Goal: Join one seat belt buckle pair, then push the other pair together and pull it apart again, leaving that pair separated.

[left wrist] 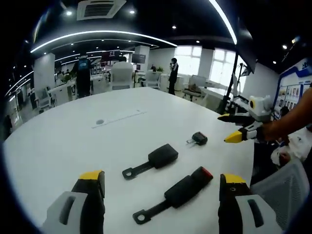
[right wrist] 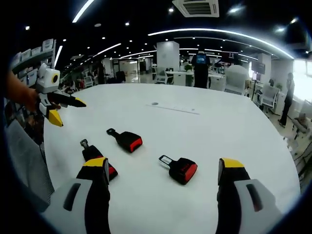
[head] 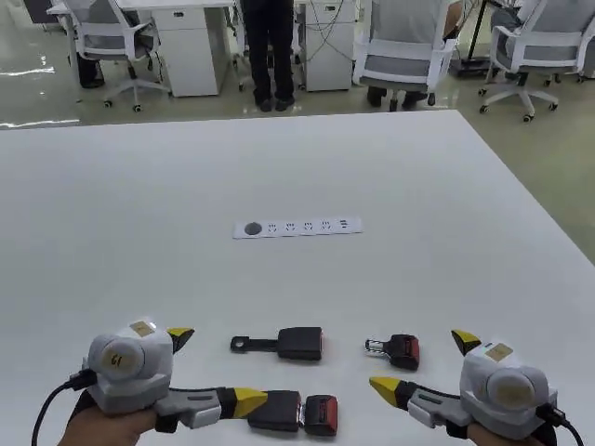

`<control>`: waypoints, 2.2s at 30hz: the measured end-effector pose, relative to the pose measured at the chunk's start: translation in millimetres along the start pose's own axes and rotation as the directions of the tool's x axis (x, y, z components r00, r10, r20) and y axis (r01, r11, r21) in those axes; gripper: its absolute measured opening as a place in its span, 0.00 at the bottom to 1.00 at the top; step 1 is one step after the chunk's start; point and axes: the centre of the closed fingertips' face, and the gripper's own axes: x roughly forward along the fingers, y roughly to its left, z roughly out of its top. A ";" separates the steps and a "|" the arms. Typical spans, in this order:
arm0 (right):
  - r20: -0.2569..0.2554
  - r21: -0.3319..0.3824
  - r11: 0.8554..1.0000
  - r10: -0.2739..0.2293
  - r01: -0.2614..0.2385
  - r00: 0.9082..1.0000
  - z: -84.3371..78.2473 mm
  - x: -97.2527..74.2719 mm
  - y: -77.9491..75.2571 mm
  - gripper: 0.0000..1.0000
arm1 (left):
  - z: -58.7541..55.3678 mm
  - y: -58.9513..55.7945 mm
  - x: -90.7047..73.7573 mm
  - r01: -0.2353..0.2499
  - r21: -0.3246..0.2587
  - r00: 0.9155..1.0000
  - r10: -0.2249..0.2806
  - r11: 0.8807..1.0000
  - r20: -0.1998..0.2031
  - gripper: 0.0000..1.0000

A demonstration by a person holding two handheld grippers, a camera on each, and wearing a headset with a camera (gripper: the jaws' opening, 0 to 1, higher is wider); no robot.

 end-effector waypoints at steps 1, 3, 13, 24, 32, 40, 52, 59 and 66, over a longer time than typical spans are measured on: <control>0.001 0.000 1.000 -0.003 0.003 1.000 -0.4 -2.9 1.0 0.92 | -1.2 0.4 -2.9 -0.004 -0.004 1.000 0.004 1.000 0.001 1.00; 0.004 0.001 1.000 -0.010 0.010 1.000 -3.9 -8.5 0.6 0.93 | -1.9 -2.4 -8.2 -0.011 -0.020 1.000 0.012 1.000 0.010 1.00; 0.029 0.023 0.999 -0.046 0.045 0.999 -1.1 -42.4 4.6 0.95 | -17.3 -19.7 -41.2 -0.035 -0.081 0.998 0.038 0.996 0.042 1.00; 0.019 0.028 0.998 -0.064 0.063 0.998 -16.8 -62.1 9.9 0.96 | -29.0 -26.1 -57.1 -0.054 -0.107 0.997 0.059 0.993 0.042 1.00; 0.004 0.030 0.997 -0.072 0.072 0.997 -24.3 -66.6 11.6 0.96 | -31.8 -23.7 -63.0 -0.059 -0.103 0.997 0.064 0.993 0.044 1.00; -0.002 0.029 0.997 -0.078 0.078 0.997 -28.1 -64.5 12.3 0.97 | -27.4 -23.2 -65.3 -0.059 -0.085 0.997 0.063 0.995 0.054 1.00; -0.001 0.010 0.997 -0.082 0.082 0.997 -21.9 -59.3 11.3 0.97 | -26.3 -20.0 -59.6 -0.071 -0.053 0.995 0.074 0.996 0.060 1.00; 0.003 0.007 0.997 -0.079 0.079 0.997 -18.2 -57.3 12.4 0.98 | -22.7 -17.4 -58.2 -0.070 -0.048 0.995 0.073 0.996 0.068 1.00; 0.002 0.007 0.997 -0.074 0.074 0.997 -17.5 -55.5 13.7 0.98 | -16.4 -14.0 -59.5 -0.080 -0.057 0.993 0.085 0.995 0.083 1.00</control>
